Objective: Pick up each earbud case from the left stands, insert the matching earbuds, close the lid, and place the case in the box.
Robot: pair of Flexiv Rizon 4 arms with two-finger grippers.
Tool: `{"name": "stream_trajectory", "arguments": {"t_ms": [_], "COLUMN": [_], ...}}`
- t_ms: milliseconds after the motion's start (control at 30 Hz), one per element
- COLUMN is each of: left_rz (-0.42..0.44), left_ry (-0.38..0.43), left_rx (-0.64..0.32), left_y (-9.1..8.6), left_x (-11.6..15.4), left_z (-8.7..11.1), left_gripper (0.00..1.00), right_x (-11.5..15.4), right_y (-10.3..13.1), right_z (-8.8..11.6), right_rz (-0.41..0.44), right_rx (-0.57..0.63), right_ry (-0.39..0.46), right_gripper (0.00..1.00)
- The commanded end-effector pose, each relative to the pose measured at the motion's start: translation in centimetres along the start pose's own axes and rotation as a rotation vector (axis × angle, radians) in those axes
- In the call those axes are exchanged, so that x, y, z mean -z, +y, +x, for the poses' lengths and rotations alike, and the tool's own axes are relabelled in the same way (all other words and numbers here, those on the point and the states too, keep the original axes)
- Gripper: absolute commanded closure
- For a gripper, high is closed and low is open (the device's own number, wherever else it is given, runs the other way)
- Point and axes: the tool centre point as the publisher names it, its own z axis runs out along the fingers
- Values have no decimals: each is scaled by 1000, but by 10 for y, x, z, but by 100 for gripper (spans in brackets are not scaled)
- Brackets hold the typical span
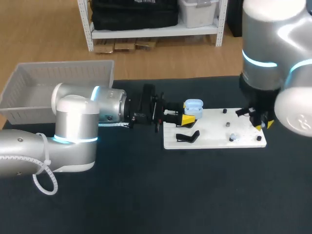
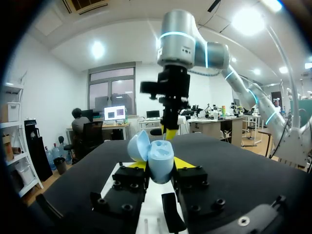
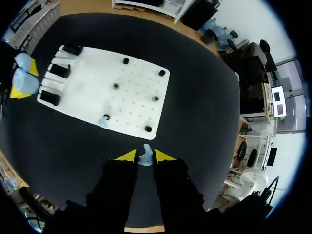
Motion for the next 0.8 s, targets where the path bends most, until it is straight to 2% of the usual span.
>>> {"name": "stream_trajectory", "arguments": {"t_ms": [33,233,433,800], "left_rz": [-3,-3,-3,-3], "left_ry": [-4,-4,-4,-4], "left_rx": [-3,-3,-3,-3], "left_y": [-1,-1,-1,-1], "left_x": [0,0,0,0], "left_z": [1,1,1,1], "left_gripper": [100,100,100,100], "right_x": [38,67,76,76], "right_y": [14,47,72,74], "right_z": [1,-9,-14,-14], "right_rz": [0,-34,-45,-47], "right_rx": [7,40,82,86], "right_ry": [23,0,11,11], "right_gripper": [100,100,100,100]}}
